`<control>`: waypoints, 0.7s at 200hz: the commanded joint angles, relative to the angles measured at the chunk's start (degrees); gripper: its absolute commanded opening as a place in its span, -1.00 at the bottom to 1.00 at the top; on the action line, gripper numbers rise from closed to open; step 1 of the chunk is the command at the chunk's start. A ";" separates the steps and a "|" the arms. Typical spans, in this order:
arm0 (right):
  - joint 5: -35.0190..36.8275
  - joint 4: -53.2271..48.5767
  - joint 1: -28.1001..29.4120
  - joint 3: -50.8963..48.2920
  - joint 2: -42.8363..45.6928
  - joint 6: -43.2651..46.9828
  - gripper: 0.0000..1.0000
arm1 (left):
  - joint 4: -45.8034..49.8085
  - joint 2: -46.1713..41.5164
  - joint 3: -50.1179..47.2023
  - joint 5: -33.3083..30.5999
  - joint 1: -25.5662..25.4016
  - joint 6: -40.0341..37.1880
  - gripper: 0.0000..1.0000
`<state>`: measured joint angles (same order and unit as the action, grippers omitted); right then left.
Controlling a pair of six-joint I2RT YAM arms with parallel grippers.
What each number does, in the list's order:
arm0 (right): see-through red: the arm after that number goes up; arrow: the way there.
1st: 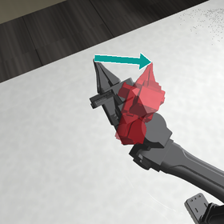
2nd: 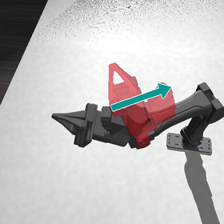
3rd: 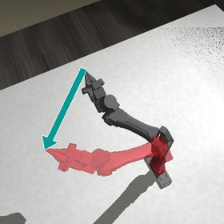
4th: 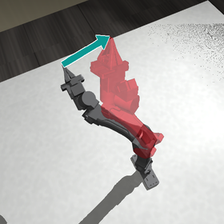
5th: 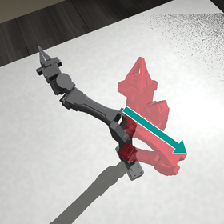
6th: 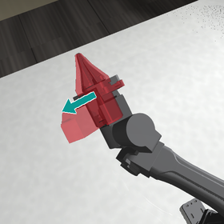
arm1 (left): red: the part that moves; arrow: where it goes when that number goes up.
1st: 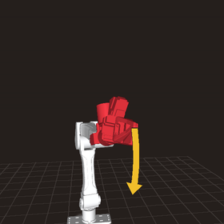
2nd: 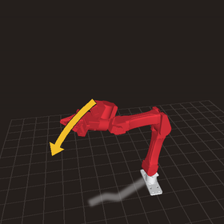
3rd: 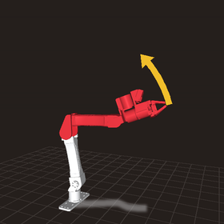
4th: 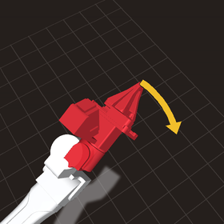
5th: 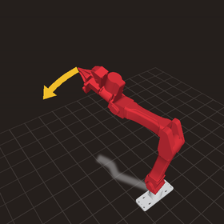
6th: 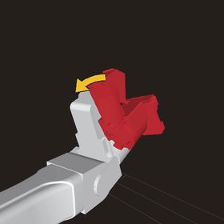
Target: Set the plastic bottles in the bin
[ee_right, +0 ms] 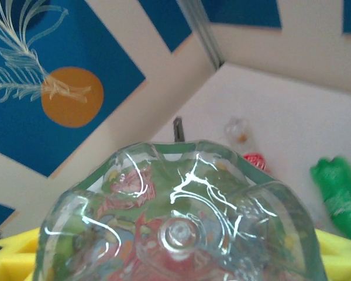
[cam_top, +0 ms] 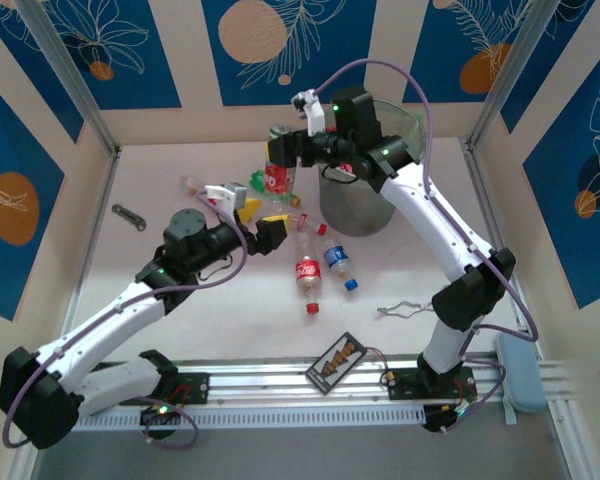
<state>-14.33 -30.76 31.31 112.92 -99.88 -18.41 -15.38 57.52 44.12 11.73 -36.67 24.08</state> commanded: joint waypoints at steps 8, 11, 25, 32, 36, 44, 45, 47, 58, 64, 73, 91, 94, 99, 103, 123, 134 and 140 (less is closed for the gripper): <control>3.72 -1.76 -3.49 8.25 0.11 5.20 0.23 | 4.23 -2.22 1.05 -2.88 -0.29 0.09 1.00; 4.06 -1.78 -3.98 8.79 0.23 5.39 0.23 | 4.70 -2.05 1.32 -3.07 -0.28 0.09 1.00; 5.41 -1.44 -6.31 11.17 0.89 5.84 0.23 | 6.41 -0.51 3.09 -4.88 -0.29 1.35 0.93; 5.91 -1.33 -7.82 12.10 1.28 5.85 0.23 | 7.19 0.73 4.28 -5.74 -0.27 2.06 0.90; 6.20 -1.32 -8.61 12.66 1.46 5.89 0.23 | 7.63 1.63 5.04 -6.10 -0.28 2.54 0.89; 7.20 -1.33 -9.99 13.38 1.98 6.13 0.23 | 8.51 3.57 6.96 -6.93 -0.29 3.52 0.87; 7.42 -1.32 -10.15 13.42 2.06 6.16 0.23 | 8.65 3.88 7.22 -7.04 -0.27 3.70 0.86; 7.70 -1.27 -10.51 13.52 2.12 6.34 0.23 | 8.88 4.44 7.78 -7.24 -0.25 3.96 0.85; 9.80 -1.19 -12.59 14.10 2.79 7.42 0.23 | 9.76 7.81 10.83 -7.59 -0.23 5.19 0.82; 11.27 -1.46 -13.67 14.50 2.97 8.07 0.23 | 10.19 9.88 12.97 -7.43 -0.16 5.49 0.81; 13.21 -2.04 -15.36 15.24 2.87 9.38 0.22 | 10.77 13.06 16.17 -7.12 -0.16 5.86 0.79; 16.37 -4.53 -18.52 17.45 1.20 11.97 0.22 | 11.84 19.49 22.68 -5.93 -0.16 6.03 0.77; 16.86 -4.89 -19.10 17.67 0.86 12.36 0.22 | 12.11 20.65 23.86 -5.84 -0.12 6.00 0.77; 17.55 -5.59 -19.90 18.28 0.12 13.03 0.22 | 12.73 22.29 25.71 -5.52 -0.01 5.71 0.76; 18.15 -6.32 -20.54 18.99 -0.59 13.52 0.22 | 13.50 23.72 27.05 -5.36 -0.07 5.43 0.75; 19.65 -11.57 -22.84 24.37 -5.04 15.32 0.21 | 17.20 30.07 34.51 -4.25 0.10 3.13 0.76; 20.31 -13.53 -23.22 26.71 -7.33 16.57 0.20 | 19.25 33.34 38.50 -4.35 0.05 2.33 0.76; 20.81 -14.56 -23.22 27.68 -8.44 17.10 0.20 | 20.02 34.96 40.56 -4.11 0.02 2.01 0.76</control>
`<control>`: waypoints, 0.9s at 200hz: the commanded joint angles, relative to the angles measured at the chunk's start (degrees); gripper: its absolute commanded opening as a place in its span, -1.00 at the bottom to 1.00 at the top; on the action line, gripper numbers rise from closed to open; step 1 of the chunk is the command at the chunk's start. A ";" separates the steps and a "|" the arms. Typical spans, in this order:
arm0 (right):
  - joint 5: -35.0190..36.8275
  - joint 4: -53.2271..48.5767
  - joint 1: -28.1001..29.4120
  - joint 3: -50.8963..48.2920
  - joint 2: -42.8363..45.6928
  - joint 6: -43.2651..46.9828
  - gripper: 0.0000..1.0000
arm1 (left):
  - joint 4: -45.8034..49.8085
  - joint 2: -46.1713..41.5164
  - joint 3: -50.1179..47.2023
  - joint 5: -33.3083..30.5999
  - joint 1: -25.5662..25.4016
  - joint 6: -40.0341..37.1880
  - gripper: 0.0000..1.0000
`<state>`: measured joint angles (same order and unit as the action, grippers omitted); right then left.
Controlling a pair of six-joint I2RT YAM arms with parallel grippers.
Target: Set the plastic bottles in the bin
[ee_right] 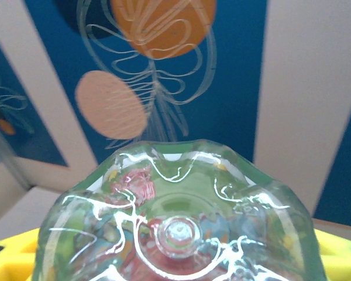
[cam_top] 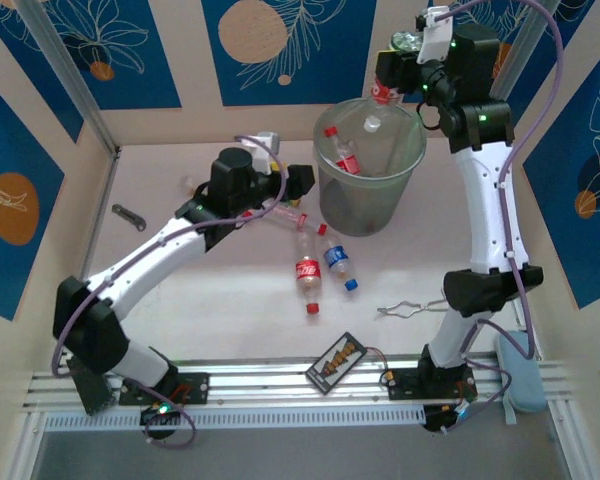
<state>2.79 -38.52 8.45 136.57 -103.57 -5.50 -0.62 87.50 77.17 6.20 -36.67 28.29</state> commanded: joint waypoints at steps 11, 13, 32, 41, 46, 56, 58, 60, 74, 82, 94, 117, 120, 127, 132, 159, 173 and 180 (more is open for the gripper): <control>4.02 -8.06 -0.41 4.96 -6.67 5.02 0.20 | 6.54 7.83 10.87 1.59 0.05 -2.45 0.79; 4.06 -8.28 -0.37 5.11 -7.07 5.09 0.20 | 6.80 8.31 11.49 1.60 0.07 -2.45 0.79; 3.52 -11.16 -0.29 5.85 -9.79 5.16 0.19 | 8.76 12.26 15.99 1.48 0.07 -2.63 0.86; 2.43 -12.37 -0.25 5.63 -10.49 4.74 0.19 | 9.32 13.71 17.59 1.21 0.10 -2.74 0.88; 1.39 -12.95 -0.14 5.16 -10.67 4.58 0.19 | 9.56 14.55 18.28 1.23 0.10 -2.79 0.88; -0.50 -13.33 0.19 3.36 -10.44 4.57 0.18 | 9.82 15.73 19.36 1.19 0.10 -2.56 0.89; -0.74 -13.35 0.35 2.85 -10.34 4.61 0.18 | 9.82 15.96 19.50 1.19 0.10 -2.55 0.89; -1.00 -13.34 0.41 2.37 -10.27 4.68 0.18 | 9.84 16.19 19.64 1.19 0.10 -2.50 0.89; -1.42 -13.02 1.43 -1.37 -9.40 6.11 0.18 | 10.00 17.83 20.50 1.01 0.06 -2.33 0.89; -1.16 -13.00 2.02 -3.32 -9.04 6.98 0.18 | 10.43 18.67 20.95 0.86 0.02 -2.20 0.90; -1.39 -13.30 2.47 -5.84 -8.73 7.68 0.18 | 10.85 19.79 21.51 0.66 0.07 -2.10 0.90; -3.96 -14.25 2.85 -9.97 -8.36 7.61 0.17 | 10.89 21.15 21.61 0.40 0.10 -1.84 0.89; -4.34 -14.29 2.88 -10.59 -8.29 7.61 0.17 | 10.84 21.30 21.62 0.40 0.04 -1.84 0.90; -4.92 -14.57 3.05 -11.67 -8.27 7.68 0.17 | 10.88 21.67 21.71 0.33 0.05 -1.76 0.90; -5.19 -14.78 3.15 -12.34 -8.34 7.84 0.17 | 10.96 21.89 21.86 0.35 0.03 -1.75 0.90; -5.84 -16.95 3.45 -13.77 -9.94 8.22 0.18 | 11.10 23.05 22.80 0.81 0.09 -1.41 0.89; -6.75 -17.55 3.64 -14.64 -10.71 8.18 0.18 | 11.14 23.54 23.11 0.99 0.09 -1.24 0.89; -7.29 -17.57 3.81 -15.28 -10.93 8.19 0.18 | 11.07 23.67 23.18 1.01 0.08 -1.15 0.89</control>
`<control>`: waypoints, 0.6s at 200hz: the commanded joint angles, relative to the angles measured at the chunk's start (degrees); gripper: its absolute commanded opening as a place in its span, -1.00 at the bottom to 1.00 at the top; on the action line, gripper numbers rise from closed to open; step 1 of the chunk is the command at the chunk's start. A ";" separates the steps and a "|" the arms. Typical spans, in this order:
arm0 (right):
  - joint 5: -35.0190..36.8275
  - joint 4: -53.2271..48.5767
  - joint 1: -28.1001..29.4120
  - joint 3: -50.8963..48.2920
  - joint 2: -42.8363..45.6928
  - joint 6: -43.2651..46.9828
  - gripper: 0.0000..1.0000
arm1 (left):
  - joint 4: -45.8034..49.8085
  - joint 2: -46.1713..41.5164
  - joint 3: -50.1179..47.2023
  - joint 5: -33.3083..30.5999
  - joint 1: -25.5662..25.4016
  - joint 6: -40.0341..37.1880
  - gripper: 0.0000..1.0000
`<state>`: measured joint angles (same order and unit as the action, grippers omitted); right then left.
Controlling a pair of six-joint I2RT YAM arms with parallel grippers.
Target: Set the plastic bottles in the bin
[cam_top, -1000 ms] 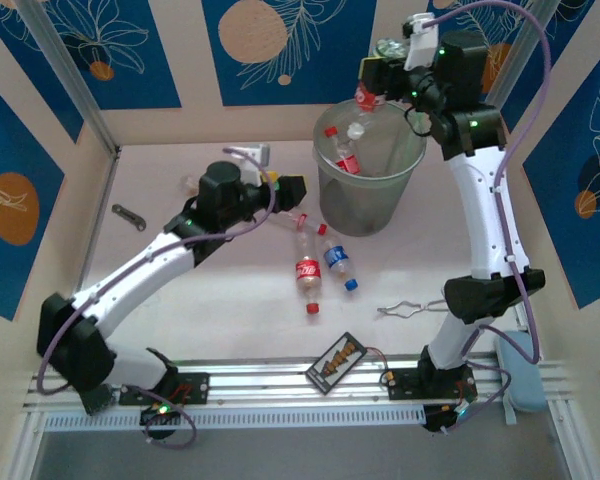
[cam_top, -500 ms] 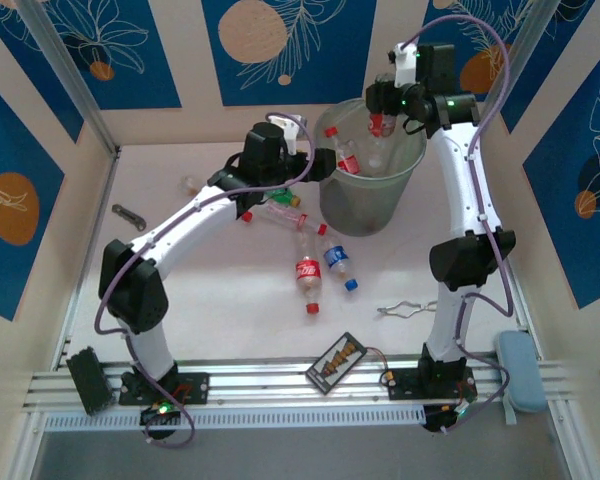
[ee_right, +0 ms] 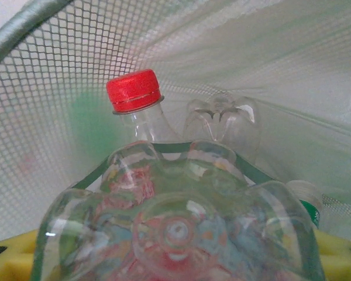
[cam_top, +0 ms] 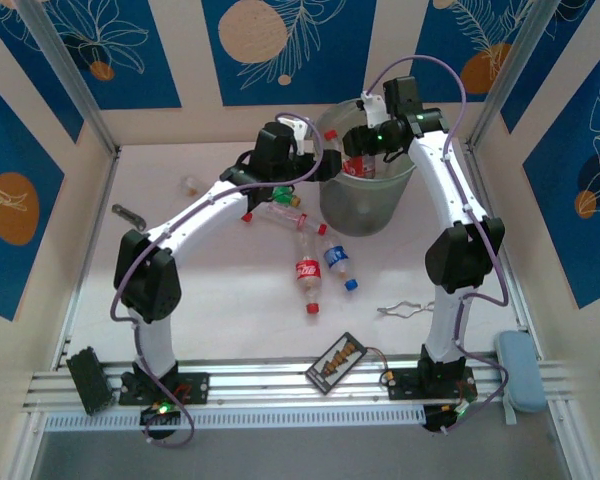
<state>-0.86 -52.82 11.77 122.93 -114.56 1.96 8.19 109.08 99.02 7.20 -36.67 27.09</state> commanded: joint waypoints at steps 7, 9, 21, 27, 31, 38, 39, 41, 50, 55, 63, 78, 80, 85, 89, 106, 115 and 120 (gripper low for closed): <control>-4.03 -3.36 0.53 -2.27 -0.16 0.71 0.18 | 2.15 2.17 1.41 0.09 0.04 0.13 0.89; -4.10 -3.35 0.53 -2.42 -0.25 0.73 0.18 | 2.18 2.25 1.36 0.09 0.09 0.15 0.89; -4.37 -3.54 0.84 -3.08 -0.74 0.86 0.20 | 2.03 2.41 1.35 0.25 0.08 0.24 0.88; -4.45 -3.67 0.93 -3.29 -1.07 0.86 0.20 | 2.02 2.46 1.35 0.27 0.03 0.24 0.88; -4.54 -3.74 0.95 -3.51 -1.16 0.90 0.21 | 2.10 2.49 1.35 0.27 0.03 0.32 0.88; -4.78 -3.64 0.97 -3.91 -1.32 0.88 0.21 | 2.16 2.54 1.35 0.27 0.05 0.29 0.88; -4.81 -3.62 0.97 -3.97 -1.34 0.91 0.22 | 2.17 2.54 1.35 0.27 0.03 0.31 0.88; -4.84 -3.66 1.02 -4.01 -1.40 0.94 0.22 | 2.18 2.54 1.28 0.27 0.09 0.28 0.88; -5.17 -3.65 1.10 -4.28 -1.69 0.94 0.24 | 2.19 2.54 1.26 0.31 0.07 0.24 0.88; -5.39 -3.70 1.20 -4.28 -1.76 0.94 0.26 | 2.18 2.61 1.30 0.27 0.10 0.23 0.88; -6.18 -3.70 1.28 -4.28 -1.70 1.03 0.30 | 2.19 2.61 1.26 0.27 0.08 0.16 0.88; -7.21 -3.82 1.39 -3.63 -1.67 0.96 0.39 | 1.99 2.57 1.26 0.24 0.07 0.15 0.88; -7.22 -3.90 1.39 -3.42 -1.66 1.08 0.40 | 1.94 2.59 1.33 0.26 0.03 0.15 0.88; -7.36 -4.09 1.30 -2.93 -1.71 1.10 0.44 | 2.01 2.63 1.26 0.27 0.08 0.15 0.88; -7.40 -4.34 1.27 -2.45 -1.74 1.04 0.48 | 1.98 2.63 1.18 0.35 0.17 0.11 0.87; -7.96 -5.37 1.04 0.29 -1.75 0.78 0.61 | 1.93 2.61 1.09 0.45 0.19 0.15 0.87; -8.18 -5.99 0.91 2.02 -1.67 0.64 0.64 | 1.85 2.43 0.87 0.53 0.23 0.15 0.88; -8.23 -6.43 0.82 3.04 -1.70 0.51 0.66 | 1.71 2.39 0.75 0.60 0.19 0.13 0.88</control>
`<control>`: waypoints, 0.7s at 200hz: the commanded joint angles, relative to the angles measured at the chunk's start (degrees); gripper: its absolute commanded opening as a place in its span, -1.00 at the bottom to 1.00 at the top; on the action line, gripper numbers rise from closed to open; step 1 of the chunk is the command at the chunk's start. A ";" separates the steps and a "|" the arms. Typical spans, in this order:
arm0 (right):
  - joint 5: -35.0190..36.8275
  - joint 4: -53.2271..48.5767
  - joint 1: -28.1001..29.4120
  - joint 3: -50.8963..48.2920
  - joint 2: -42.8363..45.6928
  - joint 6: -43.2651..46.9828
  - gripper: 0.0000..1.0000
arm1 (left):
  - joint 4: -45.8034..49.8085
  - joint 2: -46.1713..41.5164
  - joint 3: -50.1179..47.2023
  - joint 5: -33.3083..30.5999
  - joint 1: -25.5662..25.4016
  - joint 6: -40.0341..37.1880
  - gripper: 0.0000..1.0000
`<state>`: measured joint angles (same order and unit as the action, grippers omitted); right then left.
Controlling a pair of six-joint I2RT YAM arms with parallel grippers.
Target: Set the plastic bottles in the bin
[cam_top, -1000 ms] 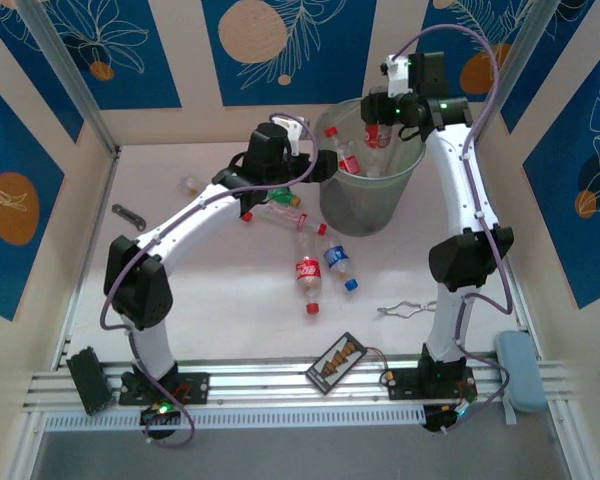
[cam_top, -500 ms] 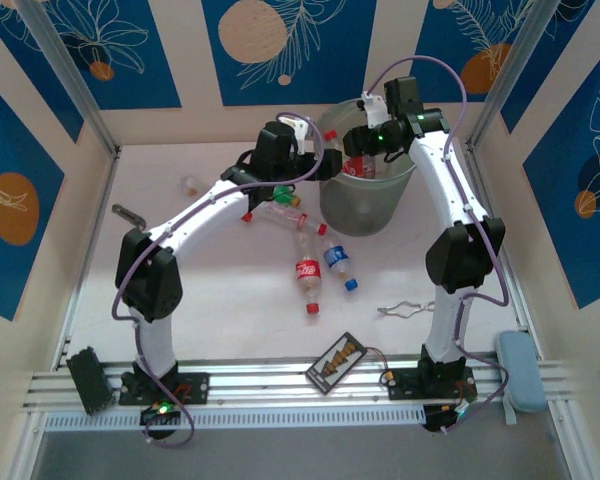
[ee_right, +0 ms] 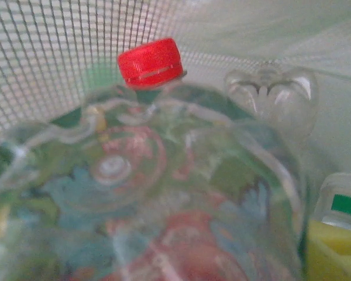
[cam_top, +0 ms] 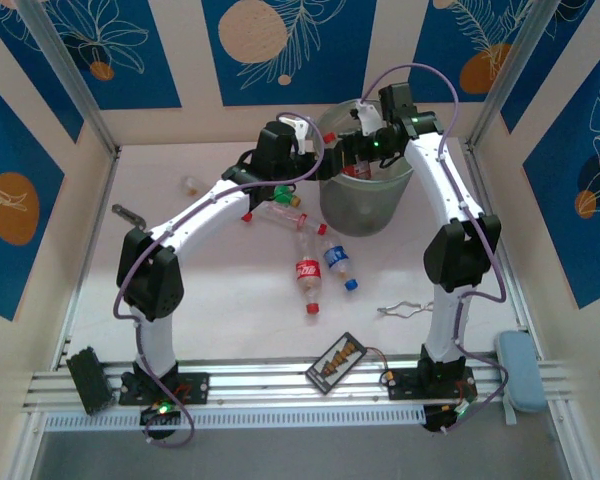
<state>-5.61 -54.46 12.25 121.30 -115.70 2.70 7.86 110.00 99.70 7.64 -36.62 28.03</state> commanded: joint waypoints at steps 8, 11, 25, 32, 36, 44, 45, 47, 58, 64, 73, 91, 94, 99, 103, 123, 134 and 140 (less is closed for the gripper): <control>-3.33 -5.56 0.07 6.56 -0.53 -0.37 0.69 | 1.89 1.30 -0.18 0.18 0.15 -0.72 0.88; -3.23 -5.90 -0.01 7.34 -0.53 -0.47 0.69 | 1.82 1.32 -0.25 0.18 0.15 -0.72 0.87; -2.77 -7.32 -0.40 10.55 -0.55 -0.48 0.71 | 1.50 0.99 -0.60 0.19 0.32 -0.62 0.87; -2.68 -7.96 -0.63 12.03 -0.52 -0.44 0.71 | 1.33 0.85 -0.90 0.19 0.39 -0.52 0.87; -2.58 -8.18 -0.69 12.69 -0.40 -0.50 0.71 | 1.20 0.63 -1.06 0.18 0.36 -0.48 0.87; -2.44 -8.38 -0.89 13.66 -0.04 -0.58 0.71 | 1.11 0.50 -1.41 0.11 0.53 -0.52 0.87; -2.41 -8.38 -0.90 13.73 0.00 -0.59 0.71 | 1.11 0.45 -1.43 0.10 0.52 -0.52 0.87; -2.44 -8.38 -0.91 13.95 0.14 -0.59 0.71 | 1.11 0.36 -1.50 0.10 0.50 -0.52 0.87; -2.73 -8.06 -1.07 14.32 0.75 -0.66 0.70 | 1.01 0.06 -1.91 -0.02 0.58 -0.55 0.87; -2.83 -7.80 -1.10 14.32 1.12 -0.70 0.70 | 0.81 -0.12 -2.08 0.01 0.67 -0.62 0.87; -2.92 -7.44 -1.18 14.30 1.43 -0.92 0.69 | 0.76 -0.30 -2.32 0.01 0.73 -0.62 0.87; -2.88 -7.16 -1.35 13.99 1.43 -1.54 0.61 | 0.60 -0.75 -2.78 -0.16 0.76 -0.55 0.87; -2.91 -7.14 -1.35 13.93 1.37 -1.70 0.59 | 0.56 -0.75 -2.91 -0.17 0.84 -0.54 0.87; -2.92 -7.01 -1.43 13.73 1.34 -2.01 0.56 | 0.57 -0.90 -3.12 -0.17 0.79 -0.50 0.87; -2.92 -6.86 -1.44 13.61 1.22 -2.23 0.53 | 0.50 -1.08 -3.27 -0.17 0.82 -0.48 0.87; -3.94 -5.82 -1.59 12.17 1.23 -3.02 0.32 | -0.72 -2.10 -5.01 -0.04 0.99 -0.04 0.87; -4.69 -4.93 -1.53 11.31 0.99 -3.27 0.27 | -1.57 -2.67 -5.92 0.17 1.10 0.18 0.87; -5.04 -4.80 -1.53 11.09 0.73 -3.51 0.26 | -1.91 -2.93 -6.24 0.26 1.19 0.22 0.86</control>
<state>-7.75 -60.42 11.00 134.08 -115.66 0.38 4.45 108.49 96.36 7.70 -36.10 28.49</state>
